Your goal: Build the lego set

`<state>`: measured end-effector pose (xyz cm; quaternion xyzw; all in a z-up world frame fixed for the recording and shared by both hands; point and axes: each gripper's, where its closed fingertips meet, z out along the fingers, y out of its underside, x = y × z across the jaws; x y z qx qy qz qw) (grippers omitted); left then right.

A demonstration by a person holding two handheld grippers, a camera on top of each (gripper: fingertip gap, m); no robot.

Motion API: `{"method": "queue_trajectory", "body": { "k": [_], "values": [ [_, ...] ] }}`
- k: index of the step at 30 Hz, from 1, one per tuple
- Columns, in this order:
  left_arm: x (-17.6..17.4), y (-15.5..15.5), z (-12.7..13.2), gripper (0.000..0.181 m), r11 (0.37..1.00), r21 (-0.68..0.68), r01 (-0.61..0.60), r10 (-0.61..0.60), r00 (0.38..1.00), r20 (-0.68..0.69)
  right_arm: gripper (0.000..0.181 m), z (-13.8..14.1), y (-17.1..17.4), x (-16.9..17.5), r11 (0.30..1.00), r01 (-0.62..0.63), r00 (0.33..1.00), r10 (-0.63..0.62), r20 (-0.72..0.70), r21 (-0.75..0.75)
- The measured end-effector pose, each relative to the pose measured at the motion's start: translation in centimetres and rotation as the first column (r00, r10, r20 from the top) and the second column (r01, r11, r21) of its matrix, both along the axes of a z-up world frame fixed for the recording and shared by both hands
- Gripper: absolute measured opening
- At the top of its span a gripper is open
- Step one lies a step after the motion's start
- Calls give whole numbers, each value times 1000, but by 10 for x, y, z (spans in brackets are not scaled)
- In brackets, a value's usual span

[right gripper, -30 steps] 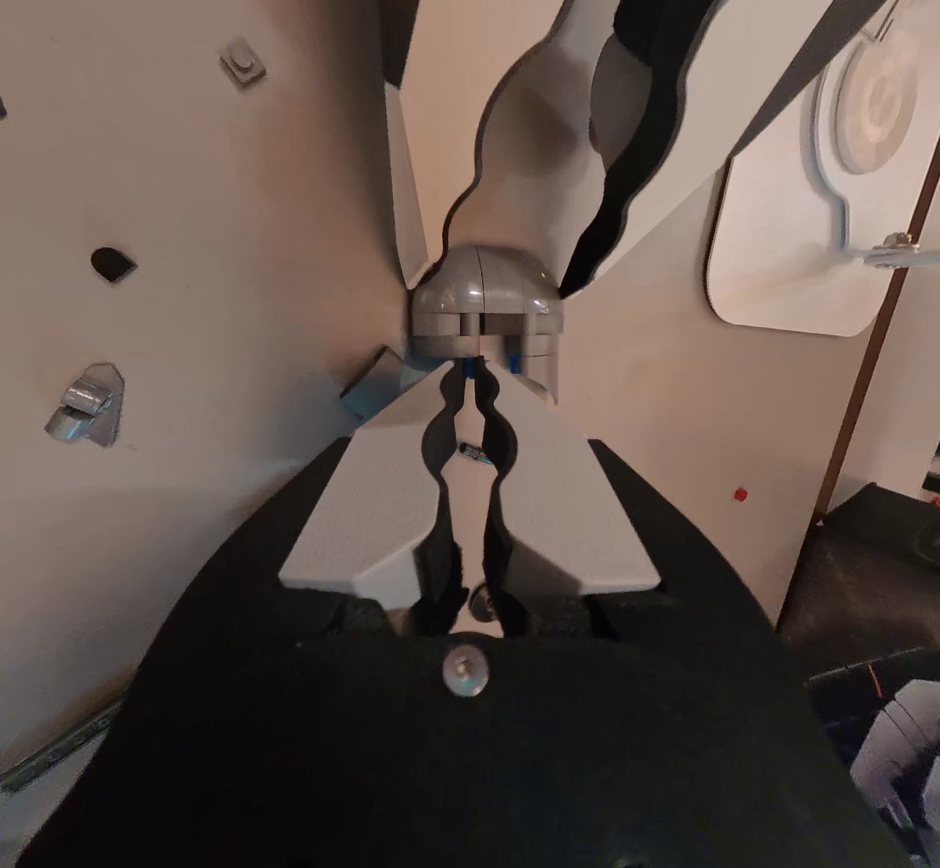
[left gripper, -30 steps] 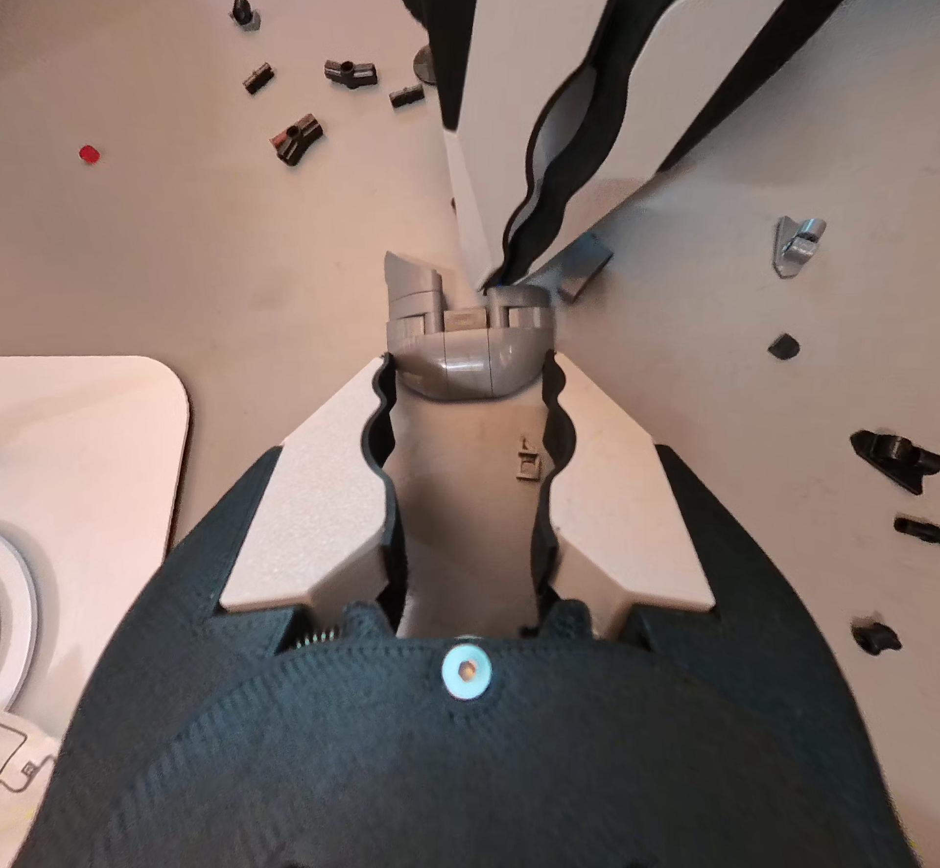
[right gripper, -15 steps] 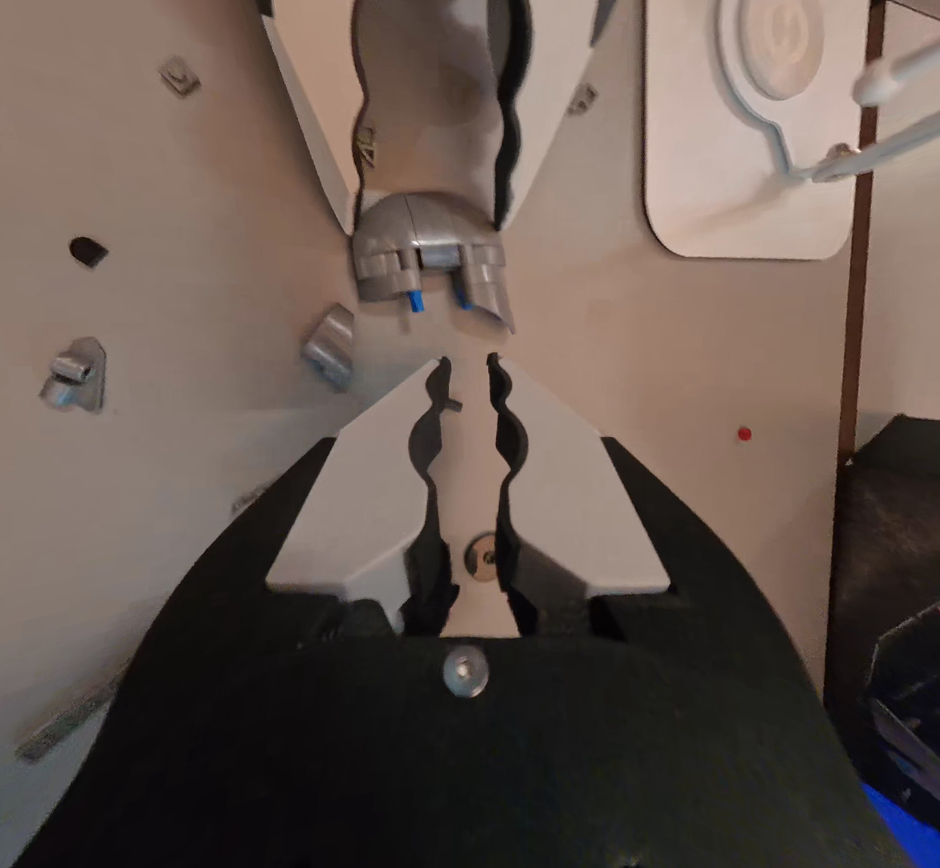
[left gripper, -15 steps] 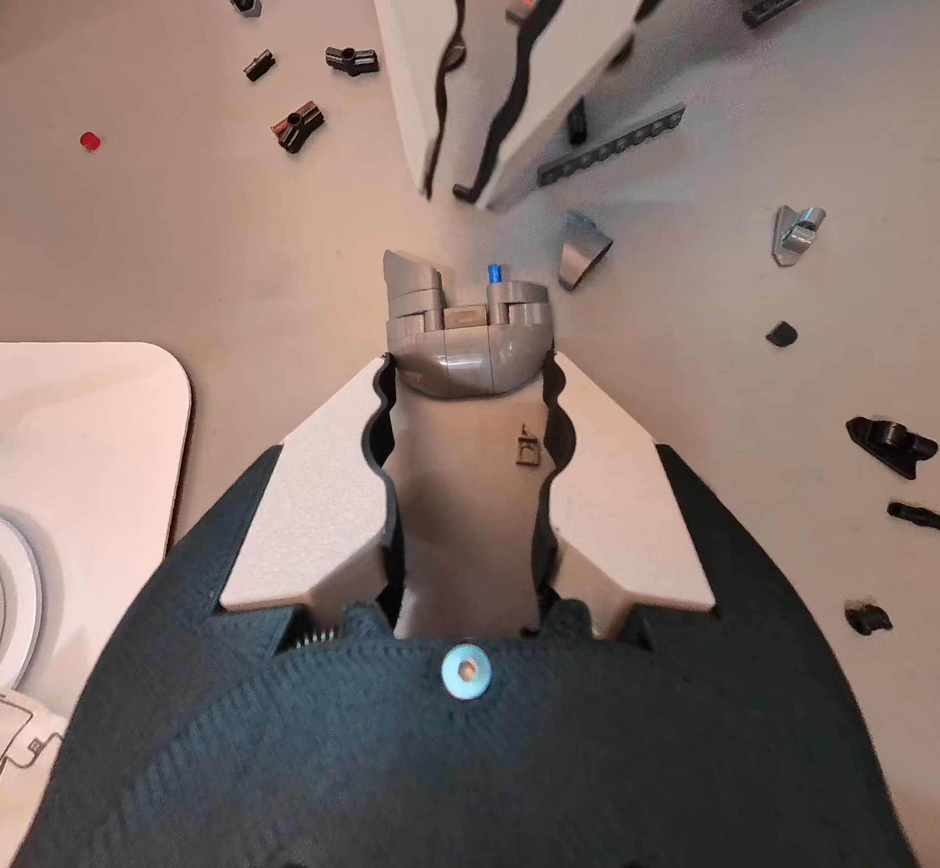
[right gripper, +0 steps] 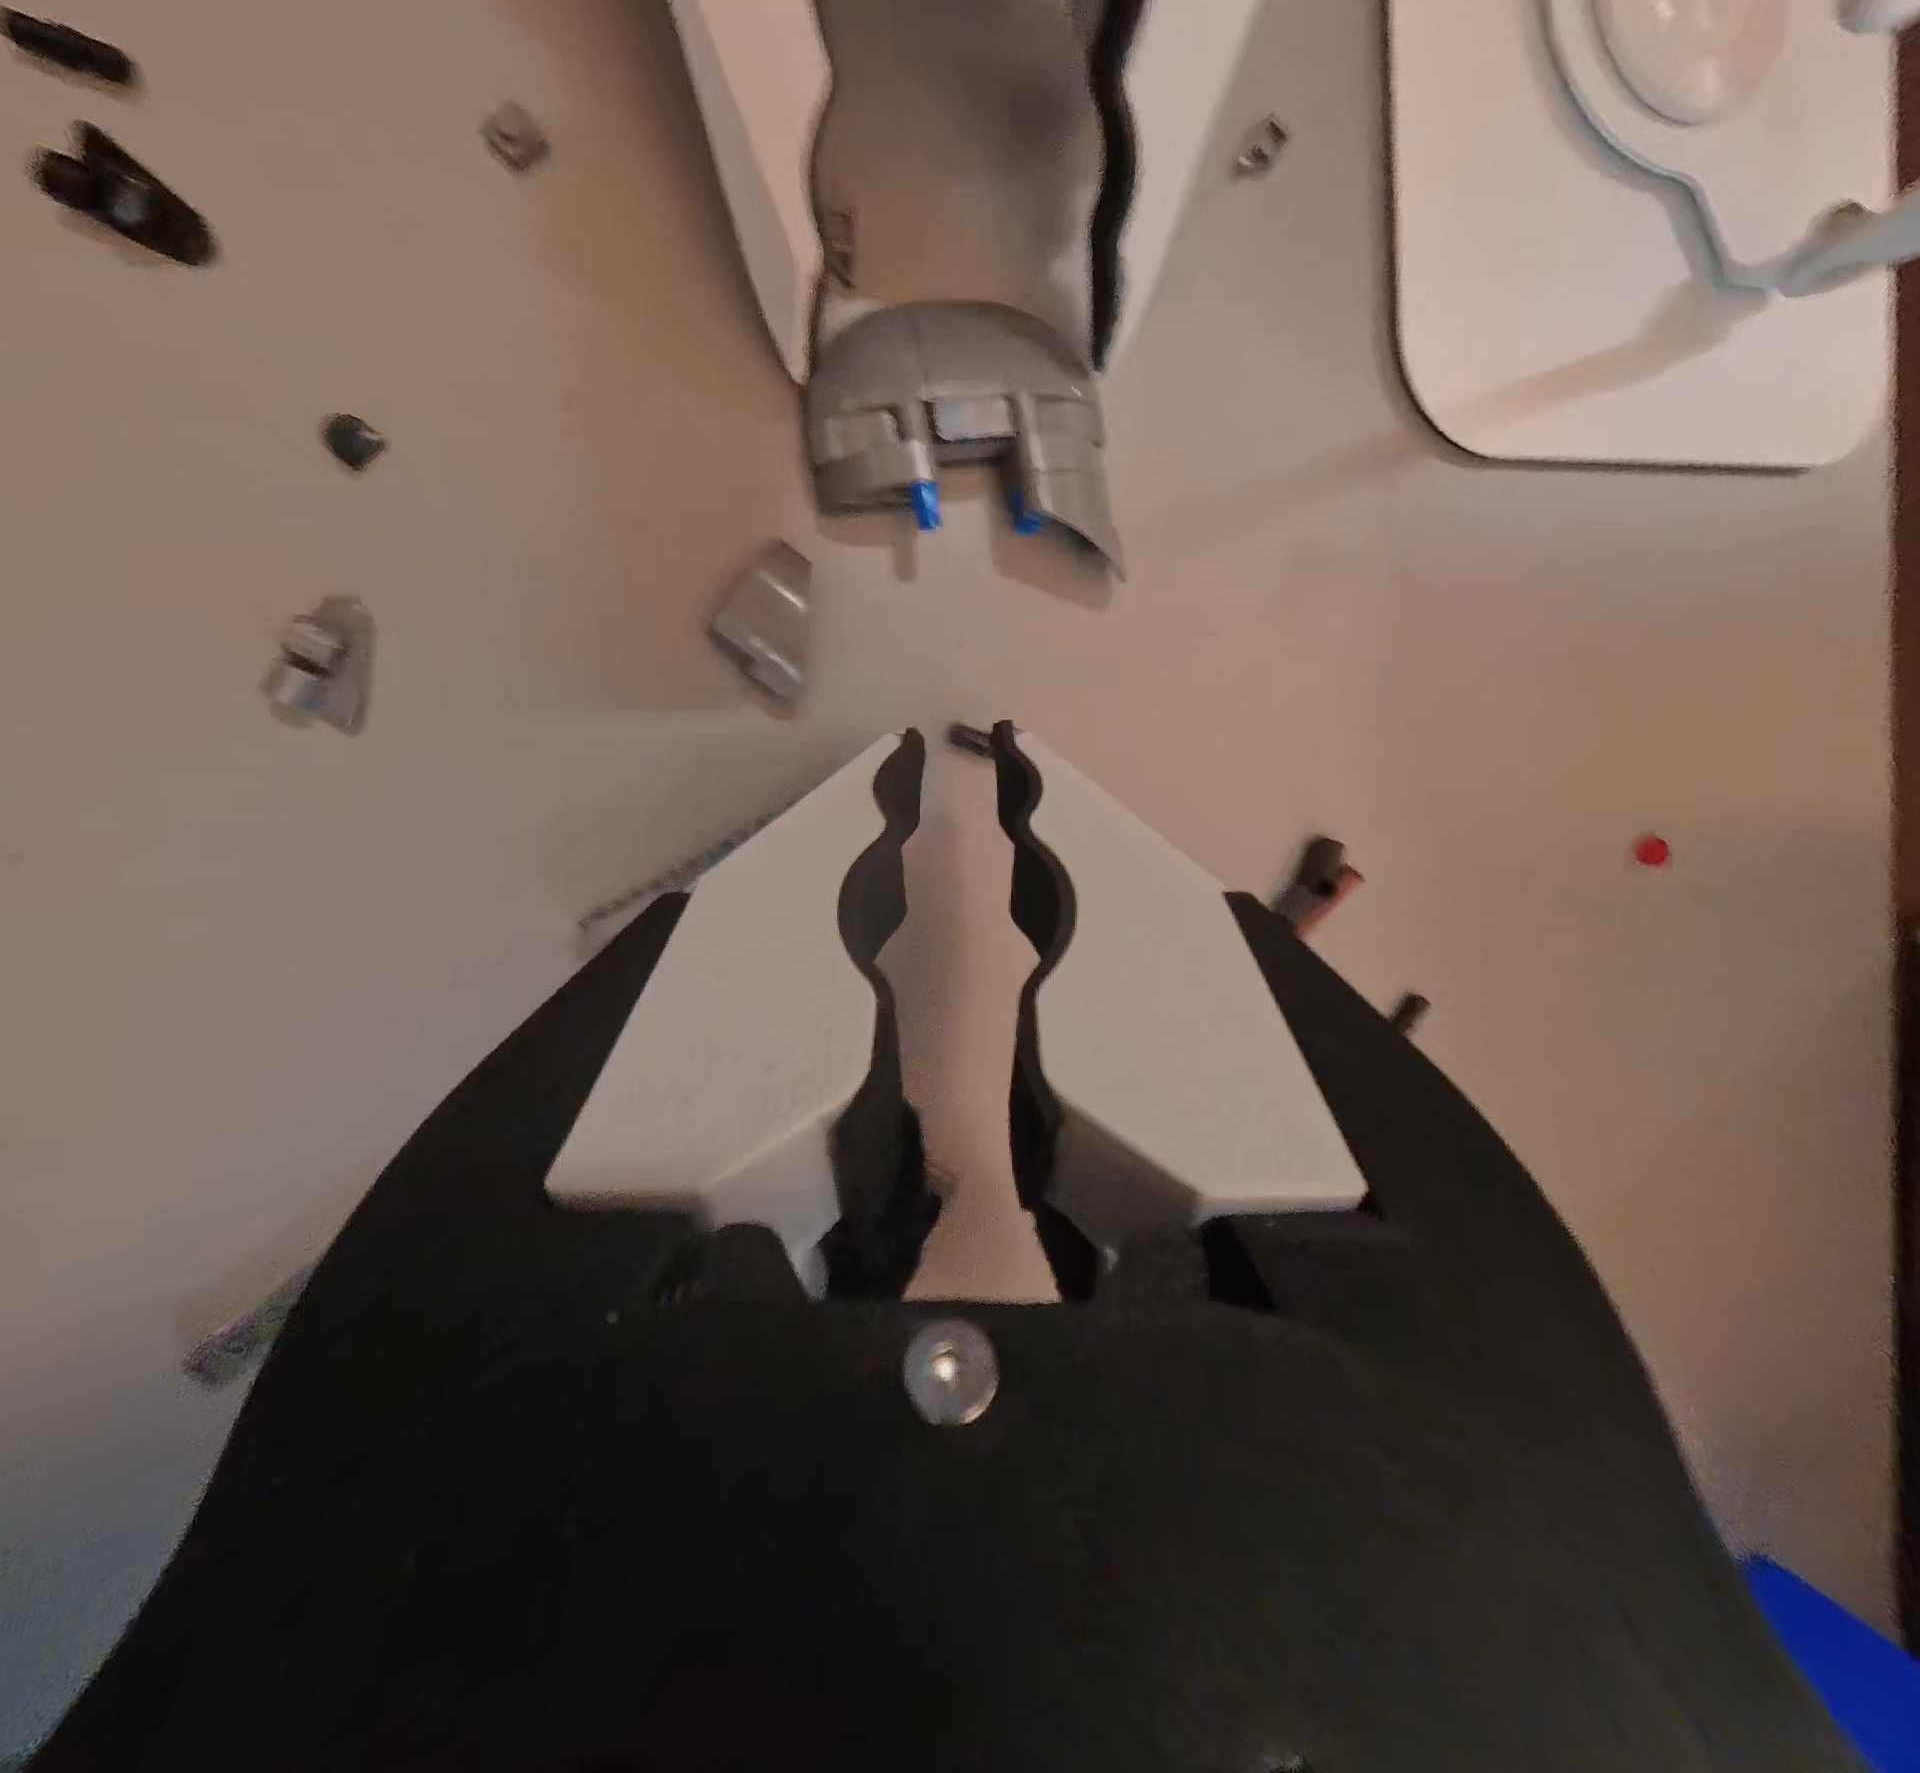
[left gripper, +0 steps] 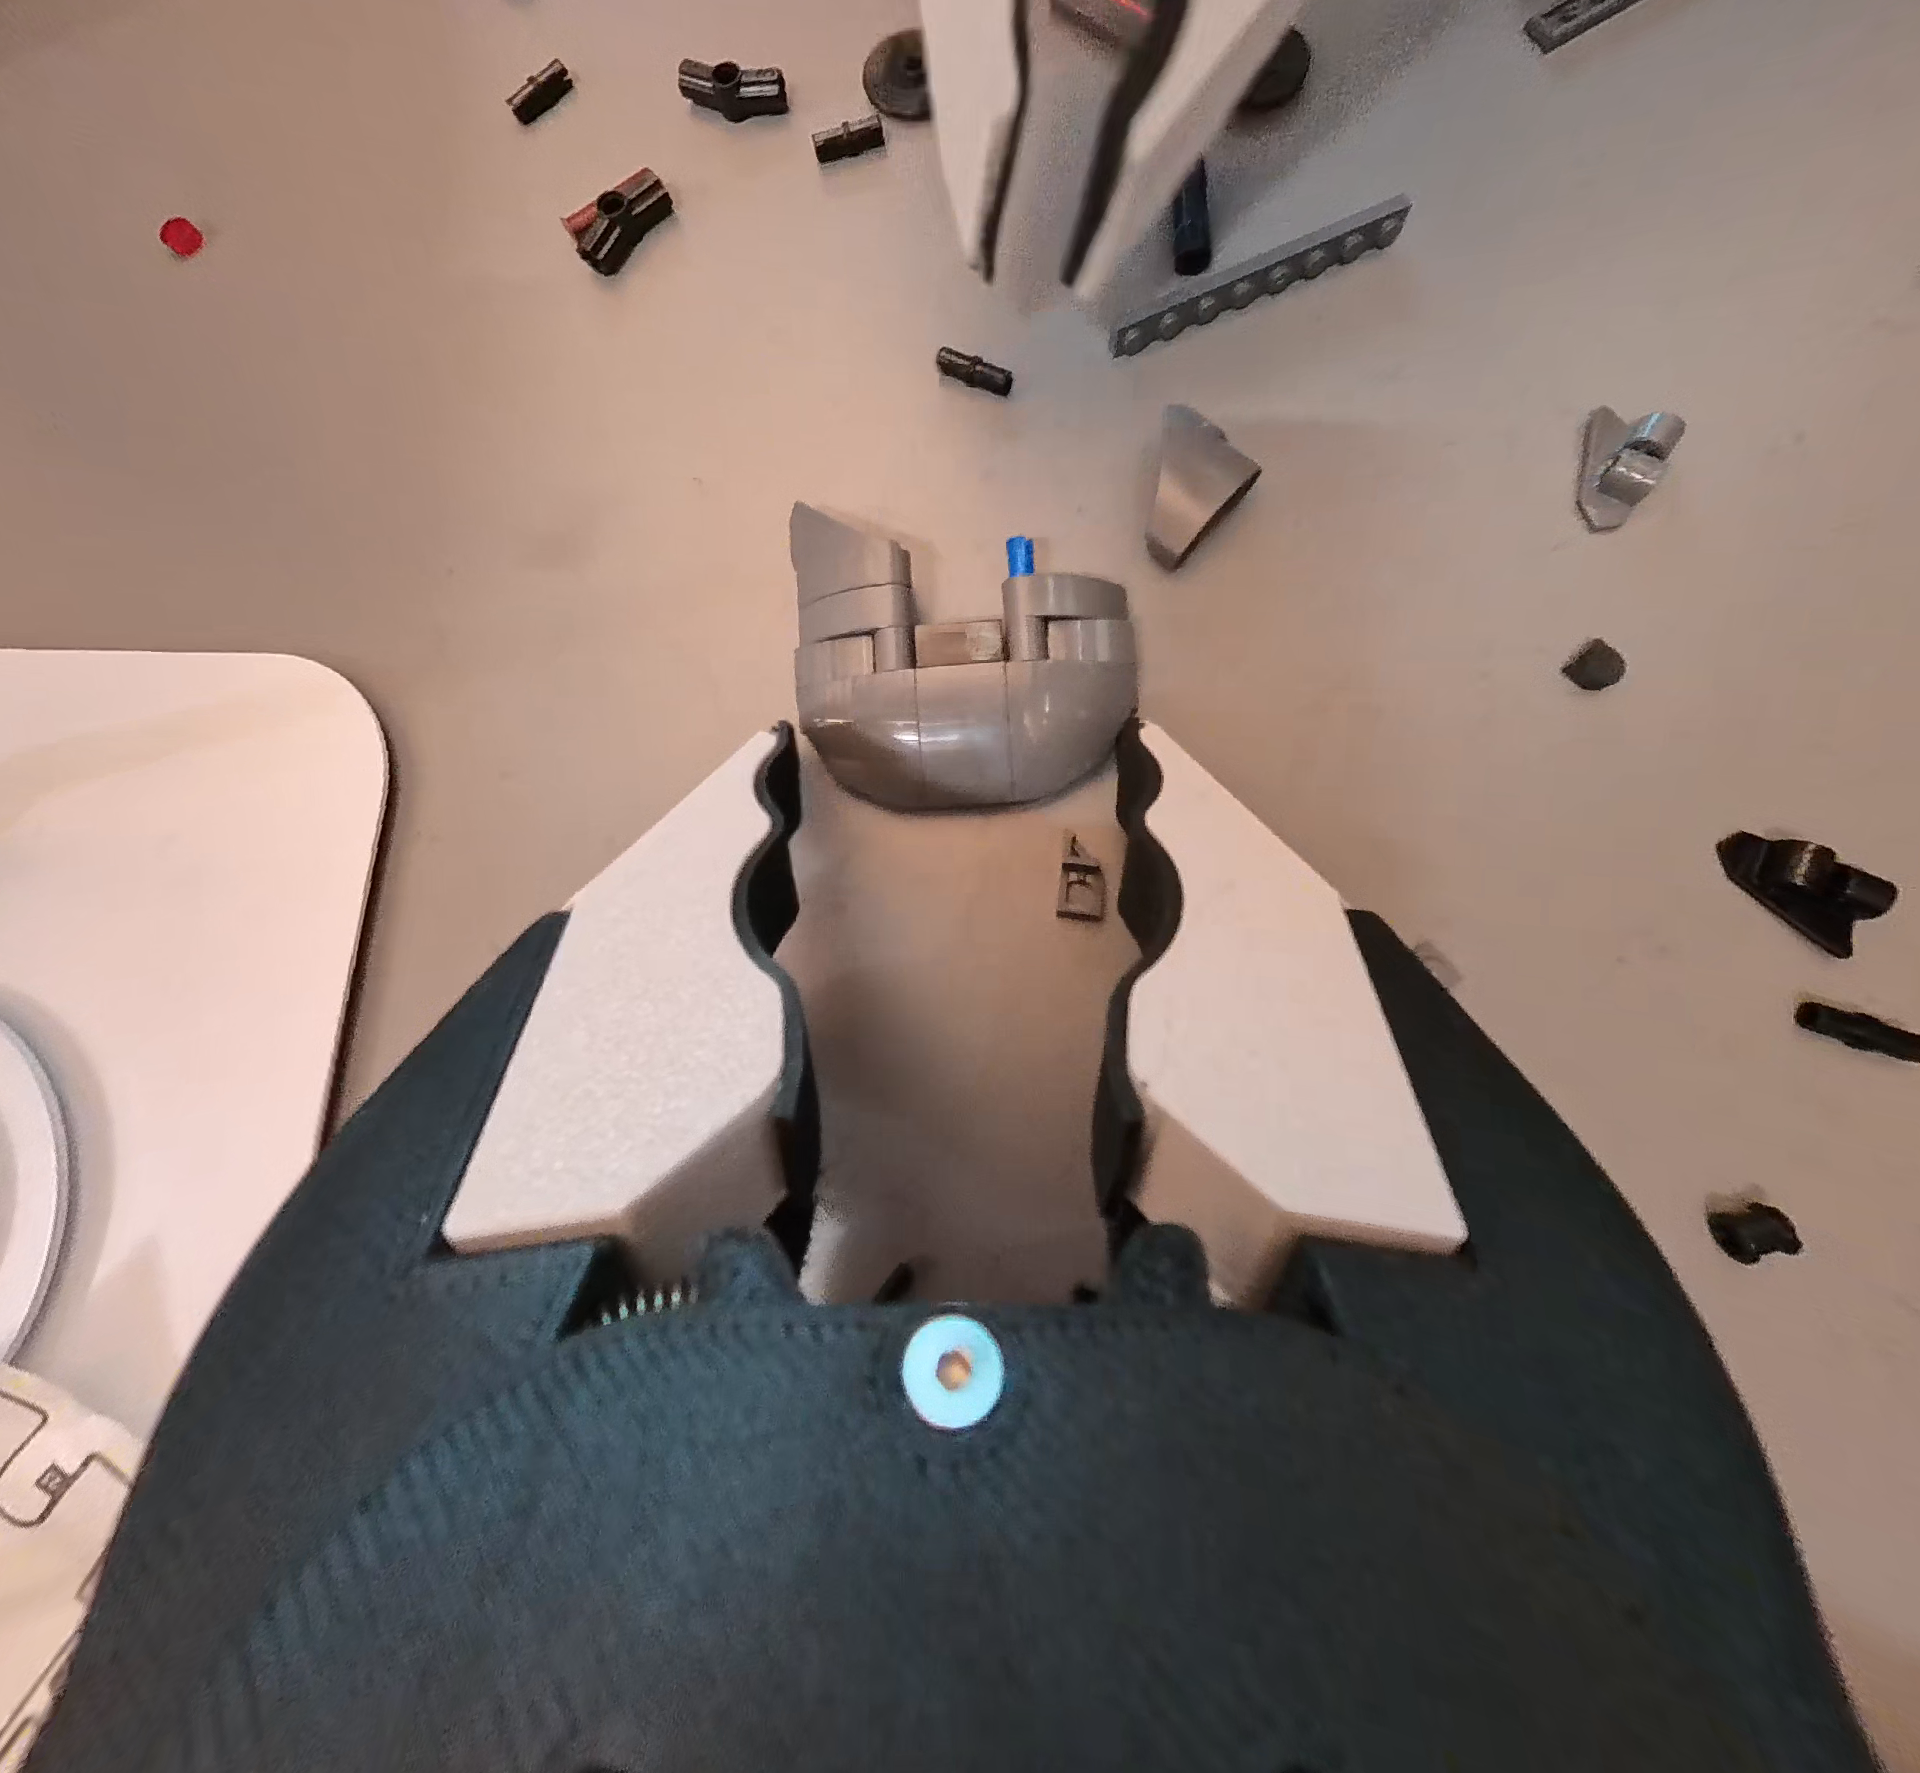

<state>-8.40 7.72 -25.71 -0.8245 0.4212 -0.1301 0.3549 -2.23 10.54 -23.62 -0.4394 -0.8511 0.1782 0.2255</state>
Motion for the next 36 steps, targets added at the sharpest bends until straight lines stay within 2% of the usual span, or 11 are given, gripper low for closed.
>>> {"method": "queue_trajectory", "body": {
  "k": [7,16,27,36],
  "values": [
    [0,-1,0,58,1000,0,2,-2,1000,-1,18,-15,-32,-6,995,-95,994,96,53,-12],
    [1,-1,0,57,1000,3,5,-5,1000,-4,10,-21,-36,-7,994,-108,992,110,68,-20],
    [0,-2,0,57,1000,2,4,-4,1000,-9,10,-14,-9,-10,1000,12,999,-13,36,23],
    [1,-1,0,57,1000,3,2,-2,1000,-8,8,-12,-9,-14,999,22,1000,-23,18,24]
  ]
}}
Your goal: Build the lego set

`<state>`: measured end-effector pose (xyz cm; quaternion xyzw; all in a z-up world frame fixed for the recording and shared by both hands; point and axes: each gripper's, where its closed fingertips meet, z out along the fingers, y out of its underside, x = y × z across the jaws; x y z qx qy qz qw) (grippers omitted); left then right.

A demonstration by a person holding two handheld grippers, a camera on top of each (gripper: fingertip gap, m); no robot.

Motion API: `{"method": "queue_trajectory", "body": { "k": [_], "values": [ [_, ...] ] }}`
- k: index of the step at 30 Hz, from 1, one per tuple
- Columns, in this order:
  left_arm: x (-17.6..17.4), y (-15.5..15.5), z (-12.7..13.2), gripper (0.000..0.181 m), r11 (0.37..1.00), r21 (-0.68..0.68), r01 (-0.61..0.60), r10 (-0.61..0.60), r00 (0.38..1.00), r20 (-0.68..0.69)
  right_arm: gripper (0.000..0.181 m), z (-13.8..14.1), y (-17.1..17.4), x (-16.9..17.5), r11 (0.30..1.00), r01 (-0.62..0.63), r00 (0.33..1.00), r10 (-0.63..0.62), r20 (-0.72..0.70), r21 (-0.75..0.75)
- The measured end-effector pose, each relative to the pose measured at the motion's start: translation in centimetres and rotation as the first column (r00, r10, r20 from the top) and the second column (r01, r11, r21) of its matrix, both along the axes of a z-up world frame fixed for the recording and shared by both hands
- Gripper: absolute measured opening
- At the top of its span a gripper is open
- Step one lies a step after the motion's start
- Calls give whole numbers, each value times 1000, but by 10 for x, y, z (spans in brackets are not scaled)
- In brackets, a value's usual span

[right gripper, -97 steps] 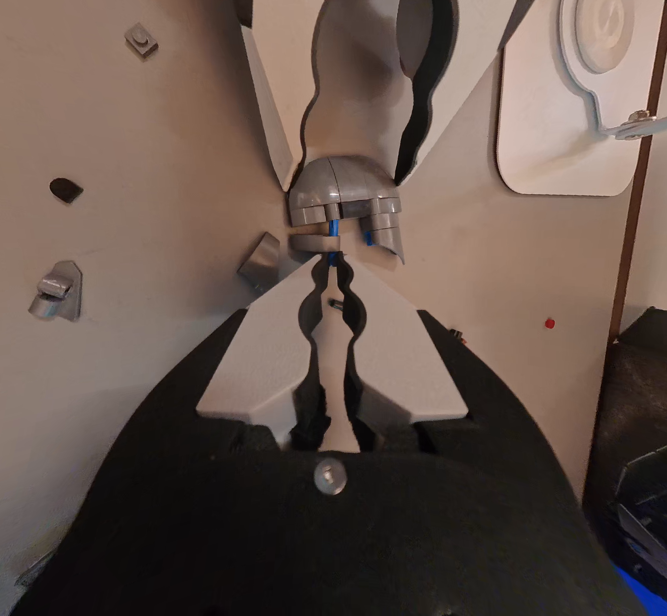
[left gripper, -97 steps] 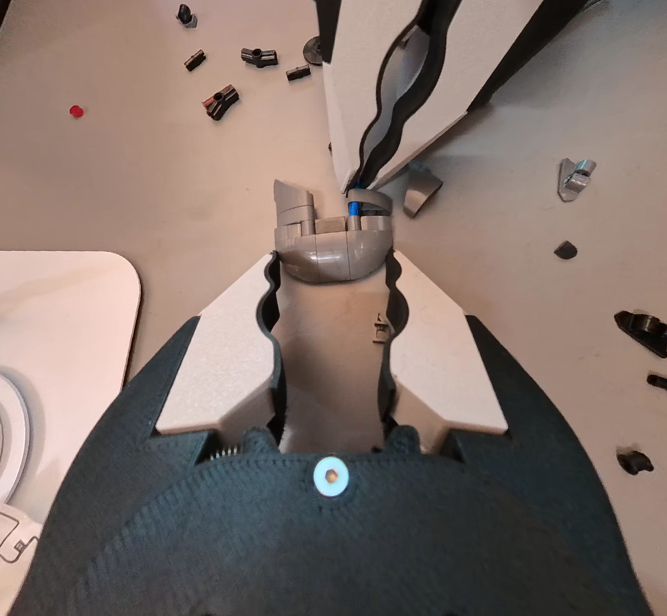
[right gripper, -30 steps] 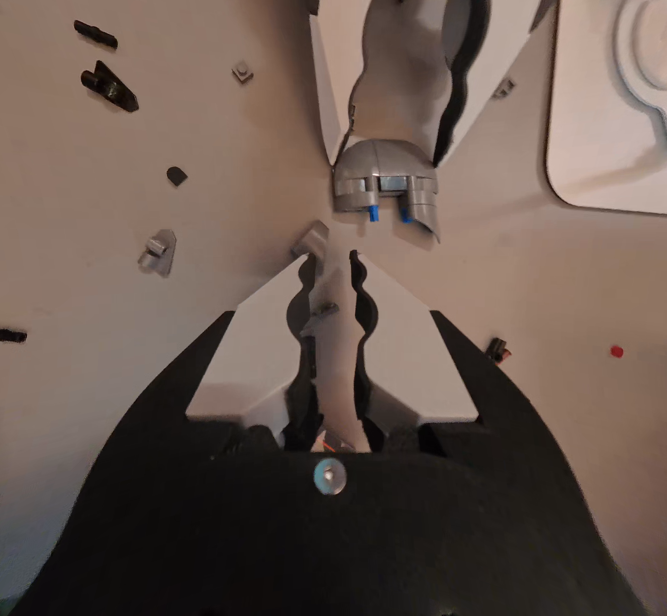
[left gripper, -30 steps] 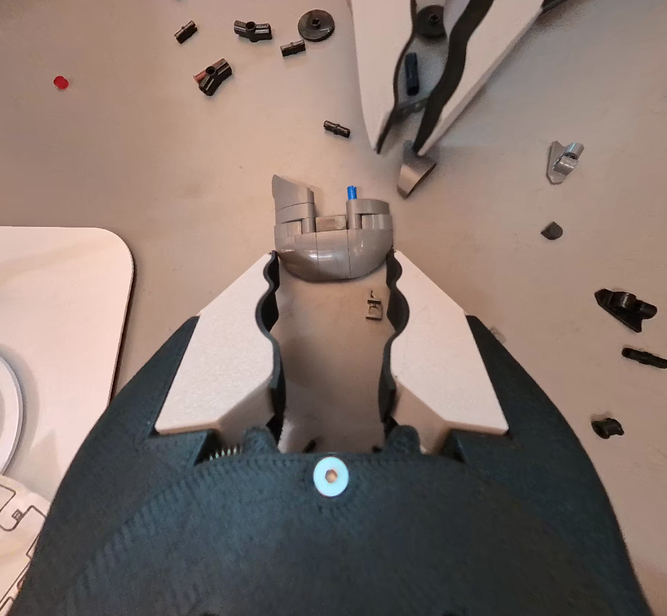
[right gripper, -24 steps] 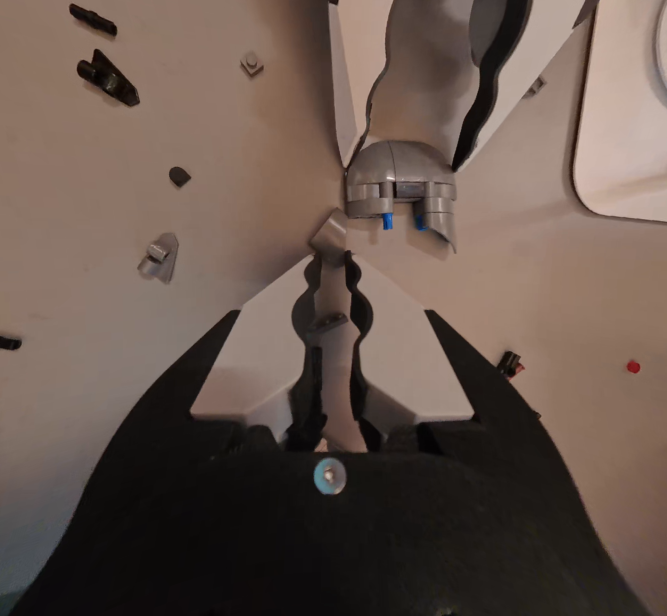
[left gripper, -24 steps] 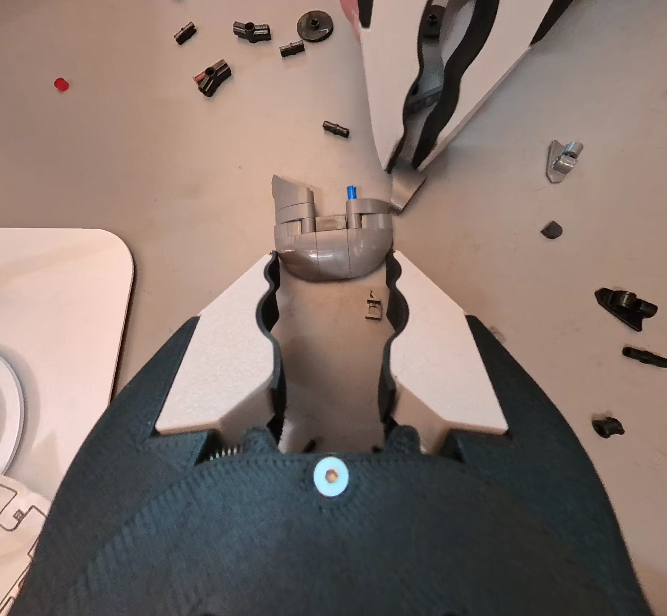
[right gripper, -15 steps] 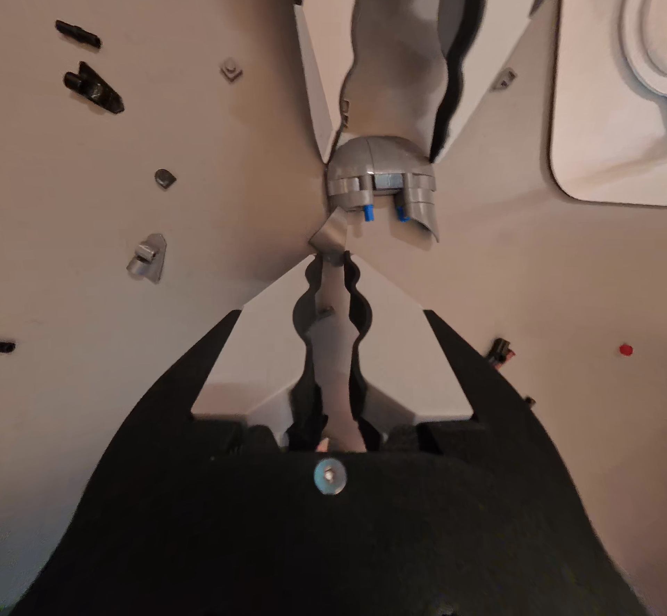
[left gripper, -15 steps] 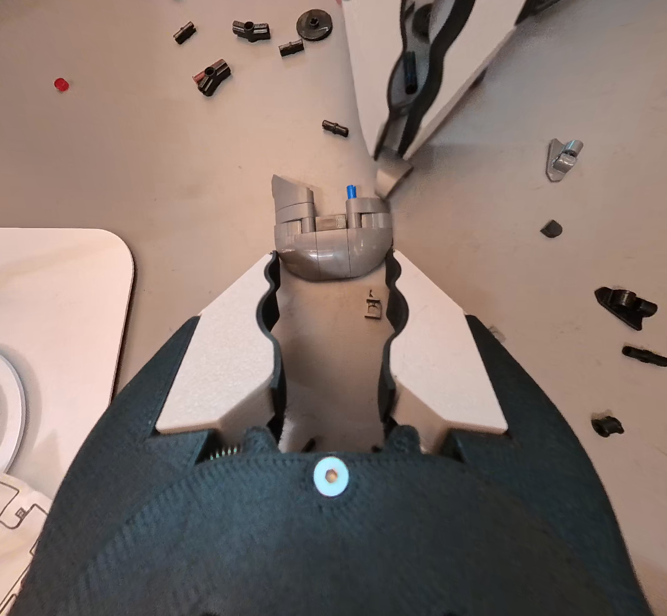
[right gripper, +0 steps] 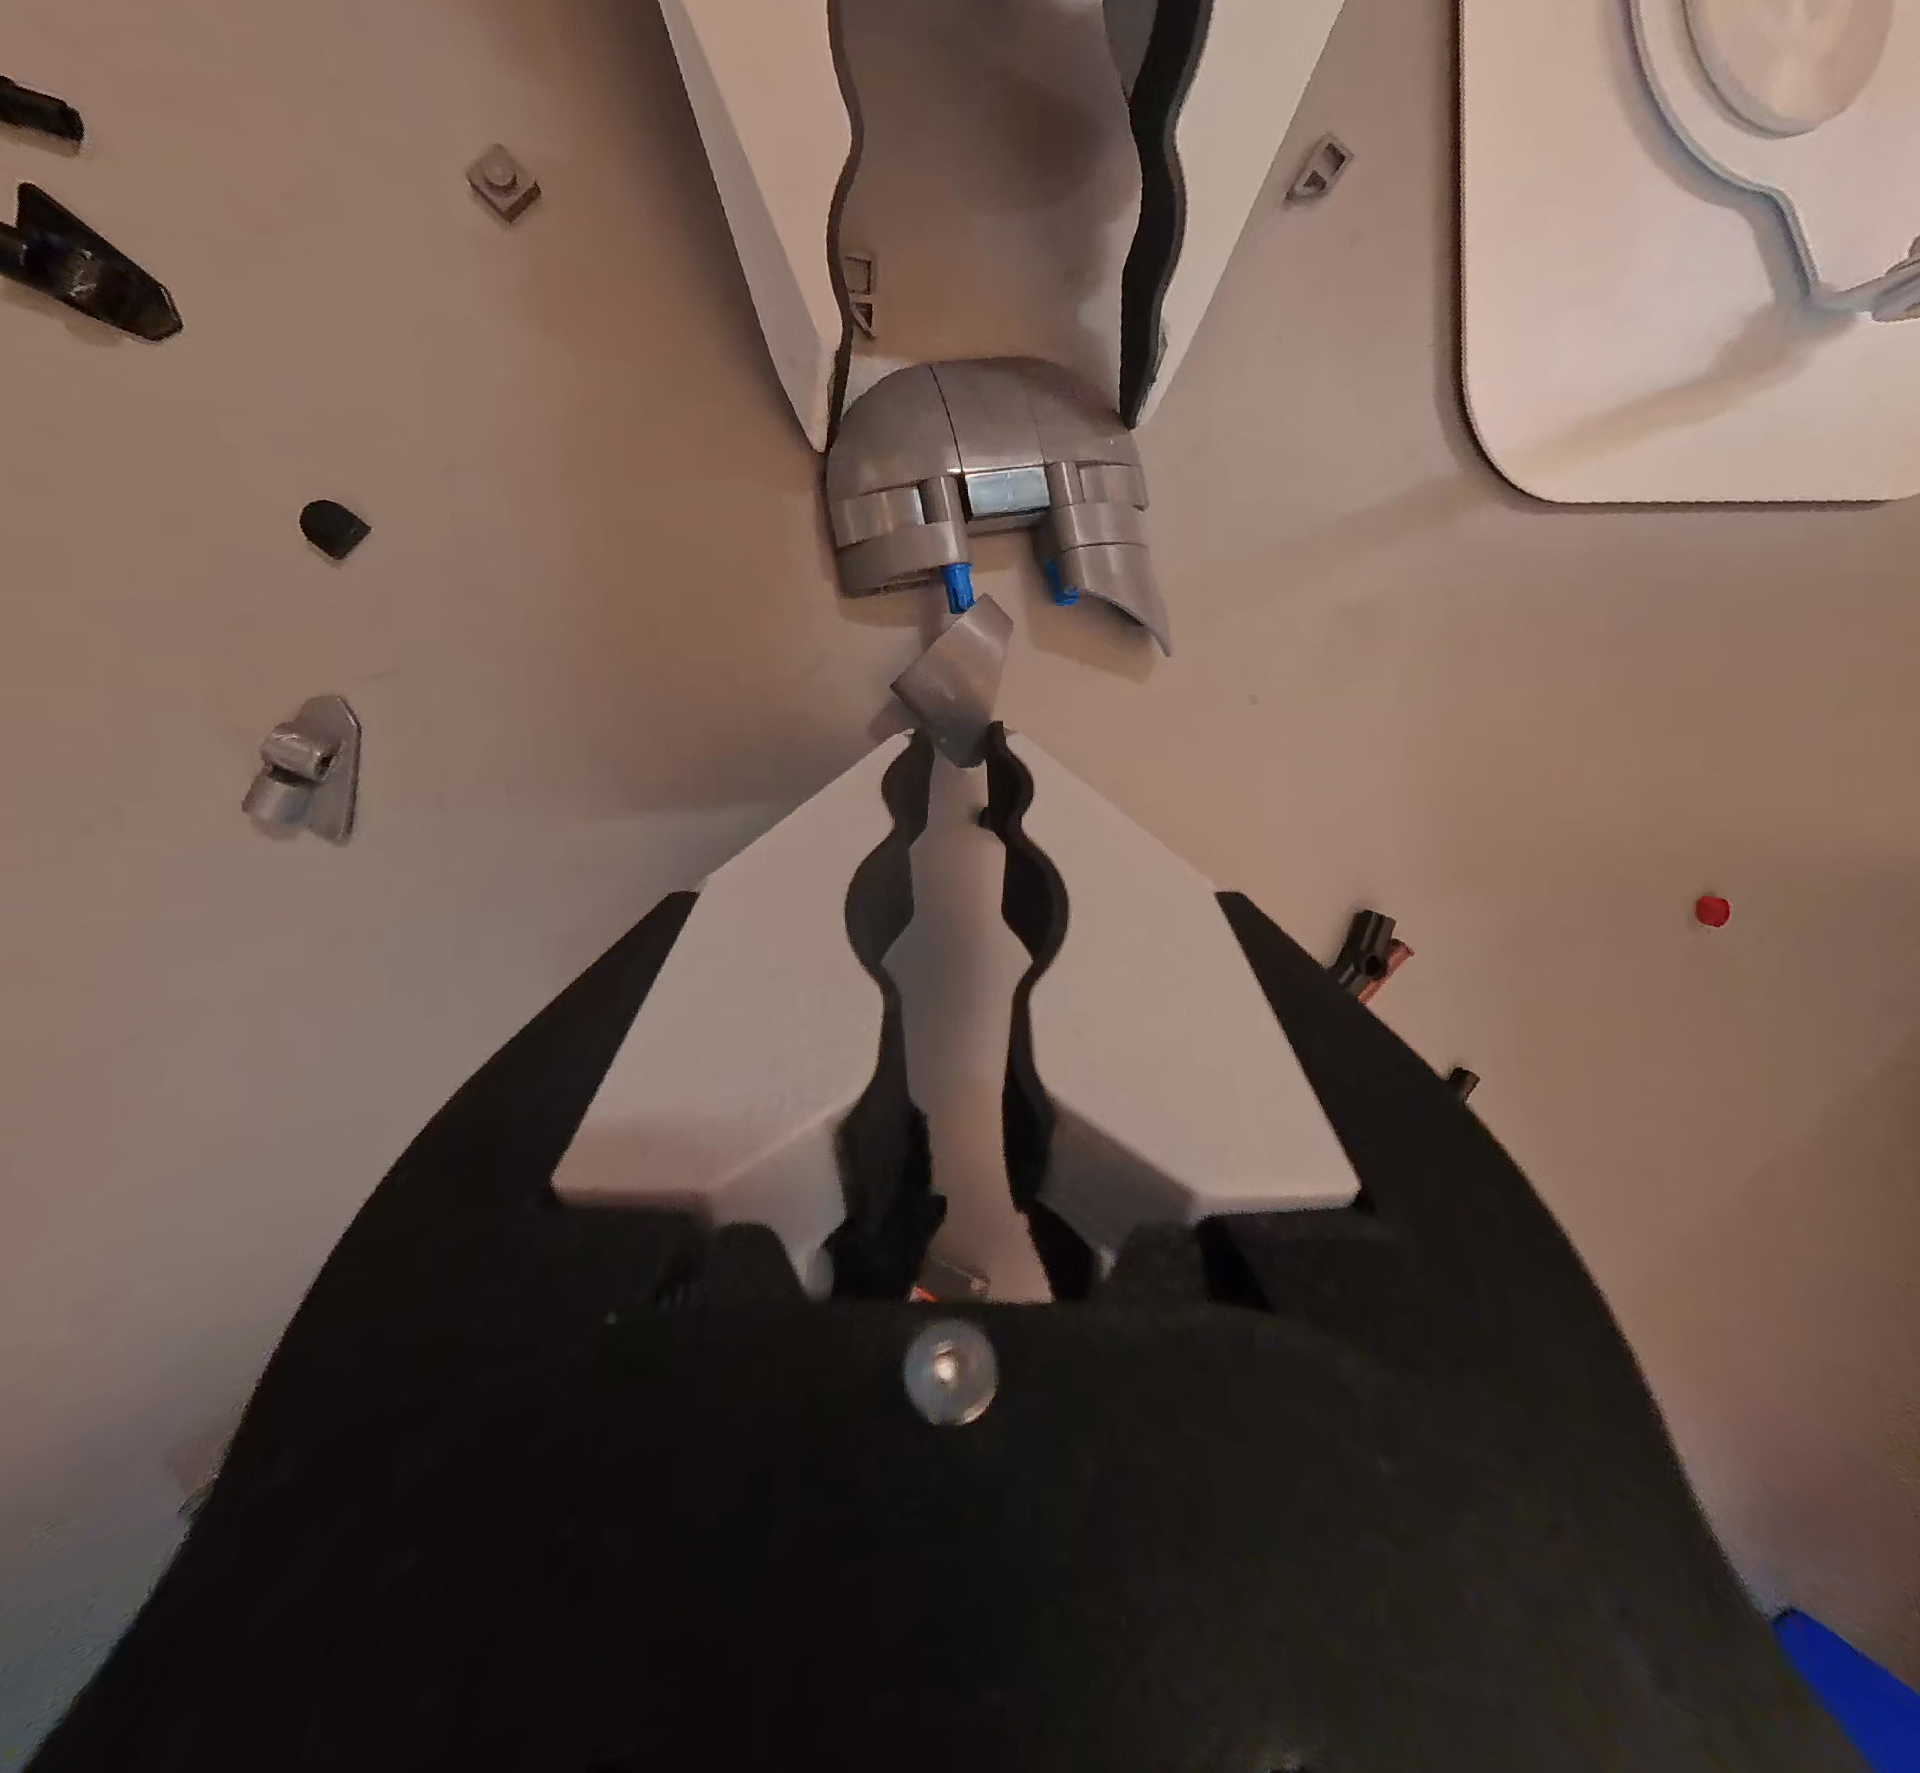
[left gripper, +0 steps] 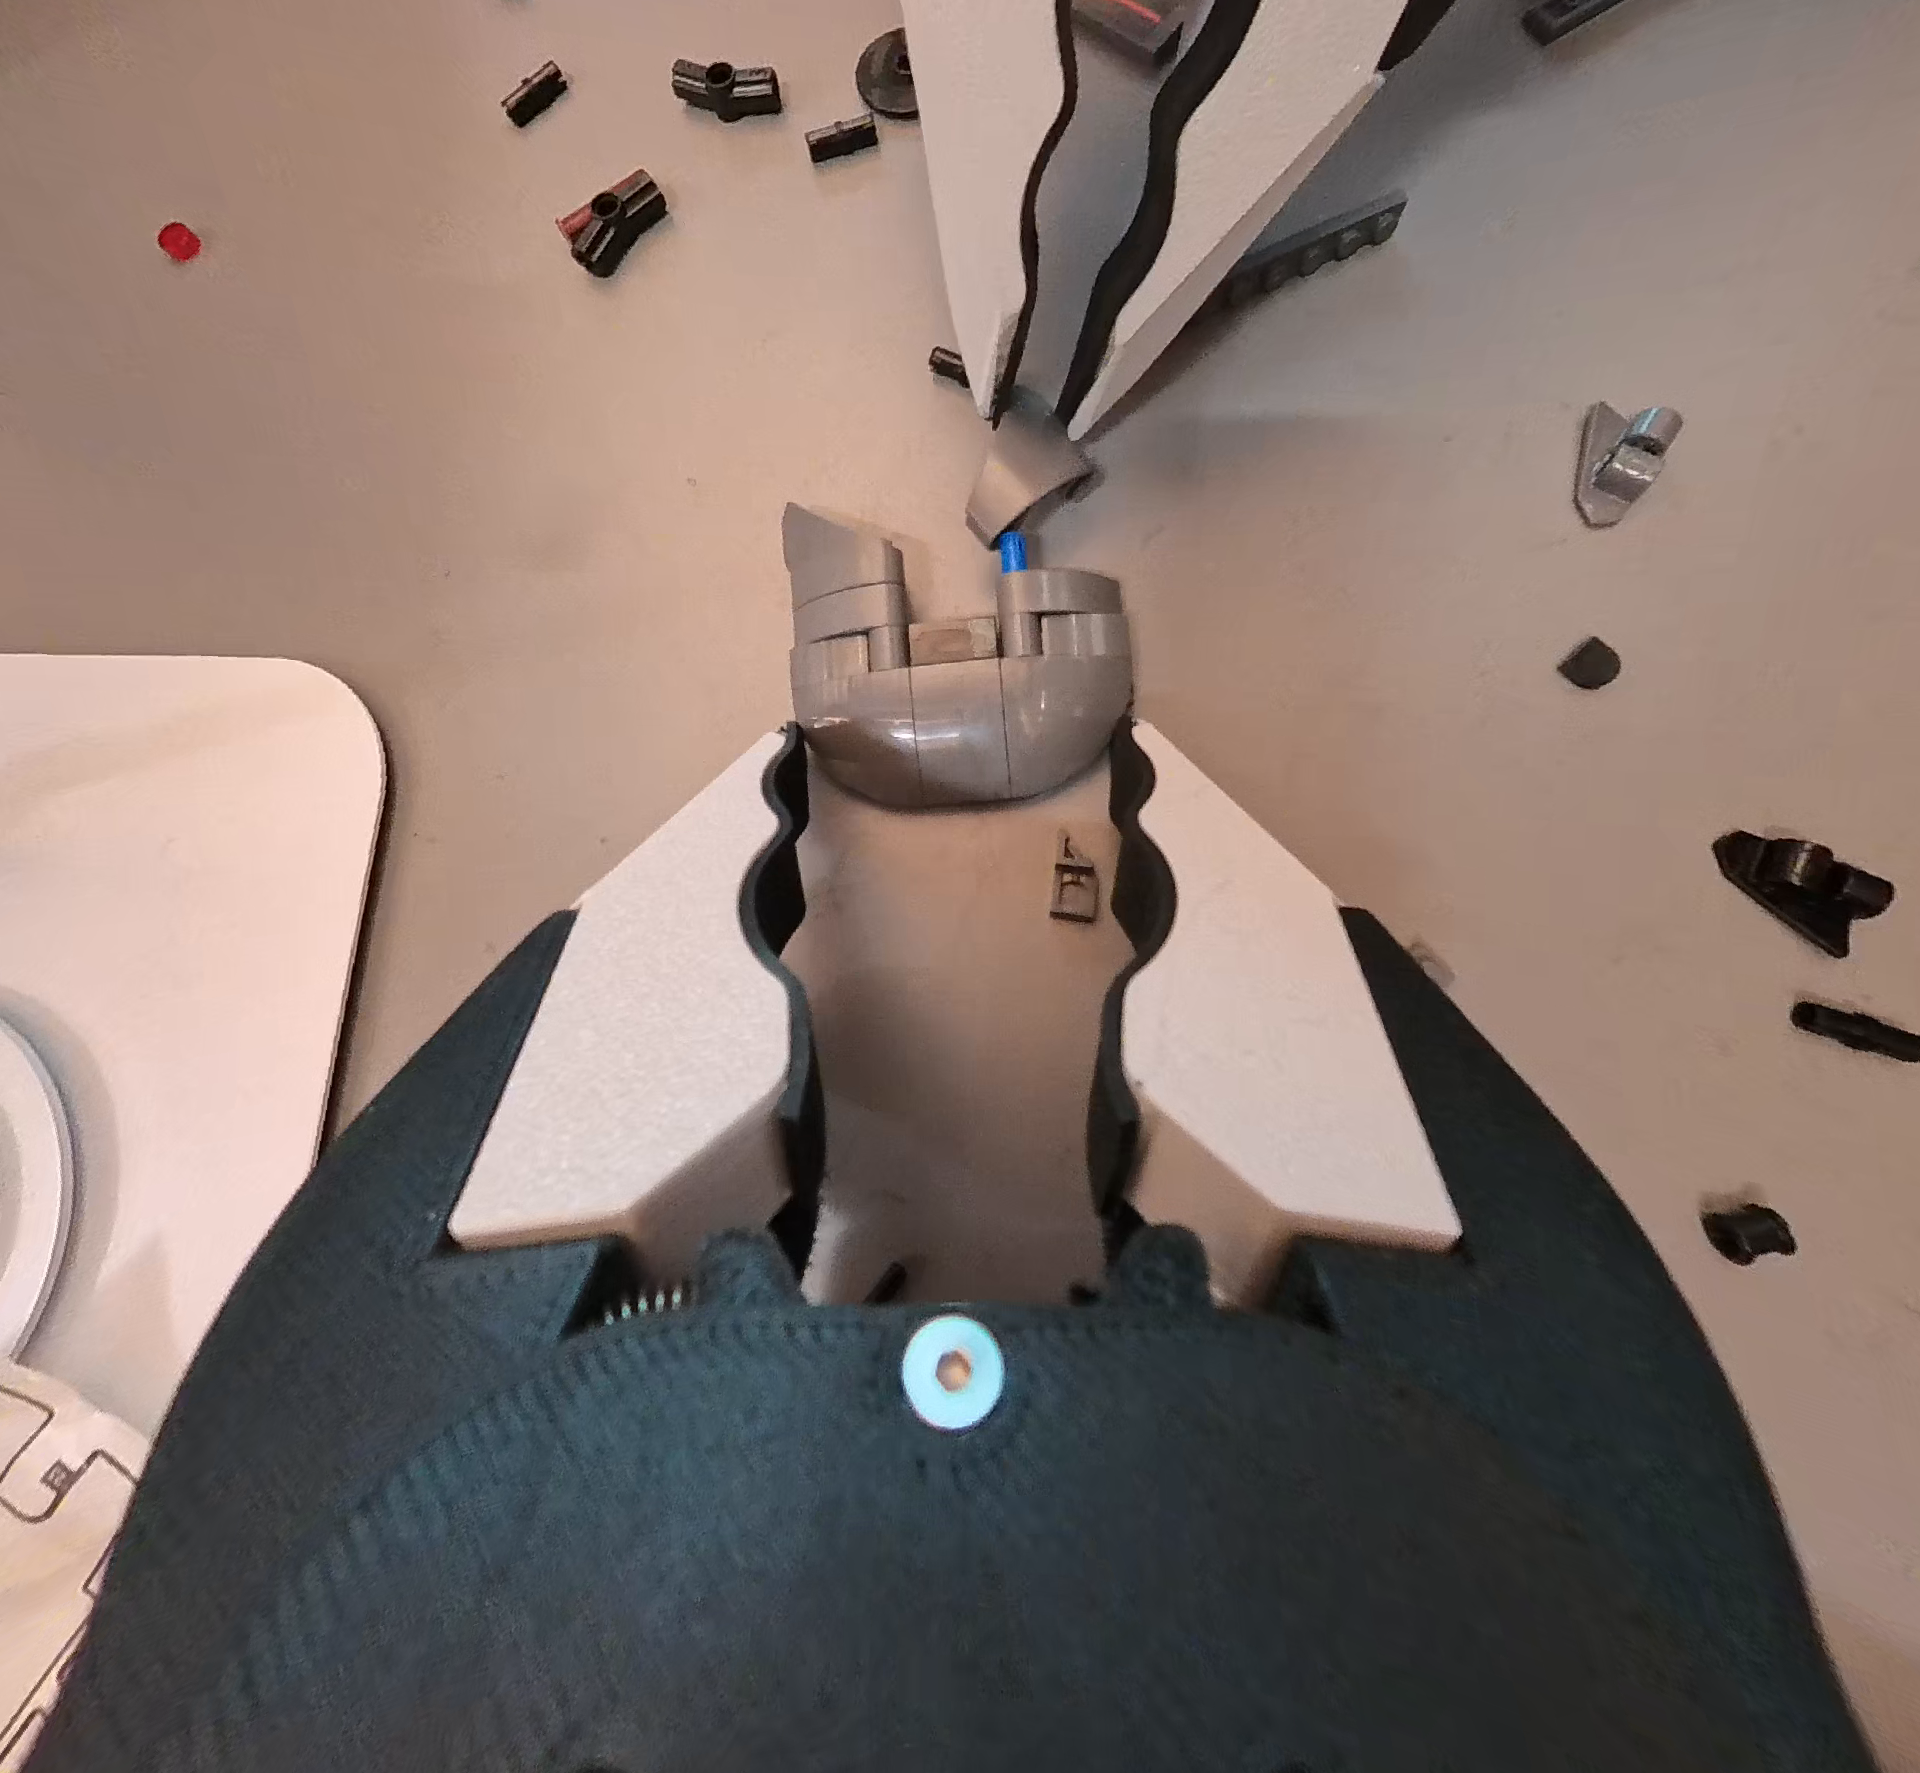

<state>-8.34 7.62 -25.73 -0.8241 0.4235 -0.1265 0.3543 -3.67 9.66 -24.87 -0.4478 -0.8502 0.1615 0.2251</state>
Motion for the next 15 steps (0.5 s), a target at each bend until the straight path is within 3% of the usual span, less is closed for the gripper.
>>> {"method": "queue_trajectory", "body": {
  "k": [15],
  "values": [
    [1,0,0,57,1000,0,-2,2,1000,4,0,-7,-8,5,999,-46,998,46,41,-1]
  ]
}}
